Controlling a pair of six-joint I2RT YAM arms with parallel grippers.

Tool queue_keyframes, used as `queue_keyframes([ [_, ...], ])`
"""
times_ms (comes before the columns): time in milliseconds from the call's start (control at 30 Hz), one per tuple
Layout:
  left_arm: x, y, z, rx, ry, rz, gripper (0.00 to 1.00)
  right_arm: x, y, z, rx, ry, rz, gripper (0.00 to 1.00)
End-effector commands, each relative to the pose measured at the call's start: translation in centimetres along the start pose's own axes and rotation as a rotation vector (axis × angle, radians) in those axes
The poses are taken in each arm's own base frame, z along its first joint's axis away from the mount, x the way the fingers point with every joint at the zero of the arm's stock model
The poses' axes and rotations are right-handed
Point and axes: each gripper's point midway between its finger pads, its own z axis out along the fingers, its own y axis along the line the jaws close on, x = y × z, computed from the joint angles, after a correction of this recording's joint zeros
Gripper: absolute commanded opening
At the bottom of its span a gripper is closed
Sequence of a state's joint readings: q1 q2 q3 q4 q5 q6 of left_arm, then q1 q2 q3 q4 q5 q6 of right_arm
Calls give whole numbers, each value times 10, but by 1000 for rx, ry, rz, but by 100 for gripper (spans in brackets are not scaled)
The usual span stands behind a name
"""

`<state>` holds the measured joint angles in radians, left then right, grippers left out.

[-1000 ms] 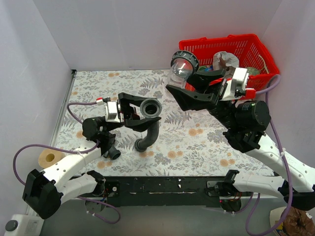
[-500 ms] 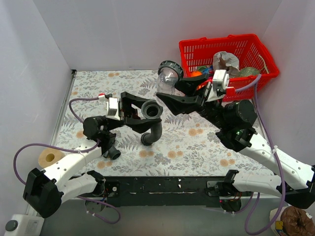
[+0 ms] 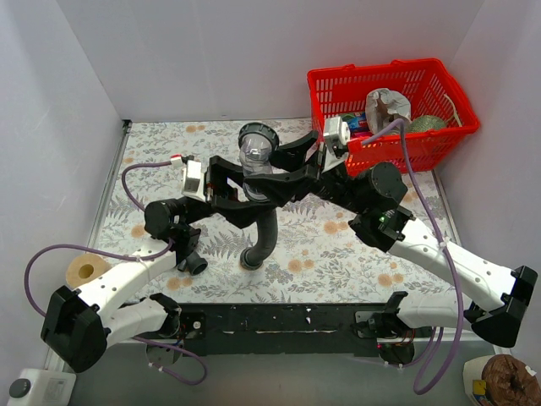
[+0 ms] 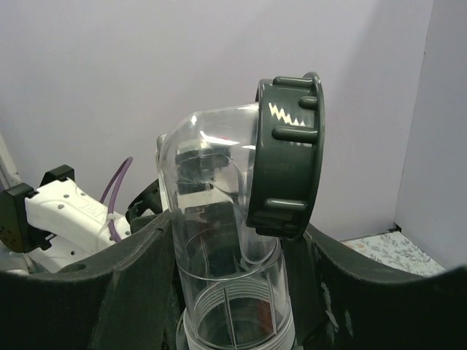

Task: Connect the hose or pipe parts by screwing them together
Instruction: Install the adaptor on the pipeline.

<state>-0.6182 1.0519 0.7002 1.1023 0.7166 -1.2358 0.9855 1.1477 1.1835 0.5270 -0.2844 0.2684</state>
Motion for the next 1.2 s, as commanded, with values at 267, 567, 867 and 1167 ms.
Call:
queue_keyframes([
  [267,-26,-8,1,13,-96,84,0,-17,10,-1,-51,-86,48,1],
  [567,-33,-8,1,3,-121,102,0,4,3,-6,-36,-86,86,1],
  [867,-35,-5,2,-11,-129,118,0,17,0,-2,-35,-16,106,1],
  [1167,-42,1,4,-33,-152,159,0,40,-8,-4,-7,57,128,1],
])
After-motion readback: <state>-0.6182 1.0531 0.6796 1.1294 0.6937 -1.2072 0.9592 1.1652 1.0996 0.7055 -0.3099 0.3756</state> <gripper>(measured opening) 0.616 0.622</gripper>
